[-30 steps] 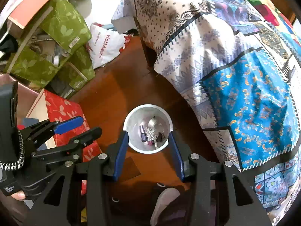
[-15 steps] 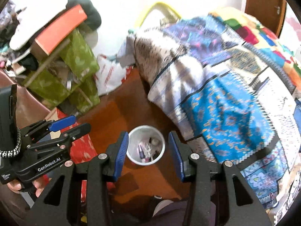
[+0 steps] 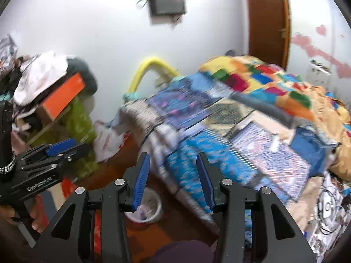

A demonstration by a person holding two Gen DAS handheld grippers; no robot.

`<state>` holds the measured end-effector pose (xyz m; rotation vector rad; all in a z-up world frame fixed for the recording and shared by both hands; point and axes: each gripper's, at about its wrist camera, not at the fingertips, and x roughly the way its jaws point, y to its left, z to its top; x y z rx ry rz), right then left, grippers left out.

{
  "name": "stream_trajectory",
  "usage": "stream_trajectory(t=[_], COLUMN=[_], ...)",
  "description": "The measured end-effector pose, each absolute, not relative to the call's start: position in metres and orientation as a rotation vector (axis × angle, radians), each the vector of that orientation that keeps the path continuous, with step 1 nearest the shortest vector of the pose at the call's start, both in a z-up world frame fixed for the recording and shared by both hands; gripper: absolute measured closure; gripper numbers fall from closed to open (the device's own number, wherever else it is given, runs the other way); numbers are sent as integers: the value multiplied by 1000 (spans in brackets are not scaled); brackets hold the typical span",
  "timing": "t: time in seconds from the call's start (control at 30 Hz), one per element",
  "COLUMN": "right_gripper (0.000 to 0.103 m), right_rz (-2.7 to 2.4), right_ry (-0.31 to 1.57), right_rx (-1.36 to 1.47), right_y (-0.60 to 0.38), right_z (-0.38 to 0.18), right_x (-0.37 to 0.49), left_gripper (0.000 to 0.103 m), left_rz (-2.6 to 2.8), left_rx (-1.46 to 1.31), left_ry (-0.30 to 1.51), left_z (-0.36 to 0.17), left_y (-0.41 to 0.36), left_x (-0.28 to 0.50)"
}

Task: Collect trash
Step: 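Move both open grippers back over the bed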

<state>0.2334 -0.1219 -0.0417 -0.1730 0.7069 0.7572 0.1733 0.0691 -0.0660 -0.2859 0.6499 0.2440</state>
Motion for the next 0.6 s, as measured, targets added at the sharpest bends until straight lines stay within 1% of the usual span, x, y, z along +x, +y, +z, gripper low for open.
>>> stream_trajectory(t=[0.07,0.17,0.23,0.27,0.3,0.47,0.6], right_gripper=[61,55,49,44,42,42,42], right_rz=[714,652,608,589,566,495,441], right_ry=[675,642,630,626,623,639,647], right_rx=[-154,-124,-107,-100,-88,-51,-30], right_y=[-141,-169,-188,-196,-206,-243,-269], right_z=[-33,-24,-20,-19,-18,-17,-21], right_x=[241,255,265,269,277,306,327], left_gripper=[54,52,49,48,48,47,44], left_rz=[221,182,164,157,150,112,87], left_rx=[-270,-247,-241,-238,-236,-224,-213], left_ry=[629,613,610,609,610,625,636], left_z=[-57,-46,-42,-41,-40,-39,-41], left_y=[56,33,21,14,8,-18,-34], left_x=[184,205,218,226,235,277,308])
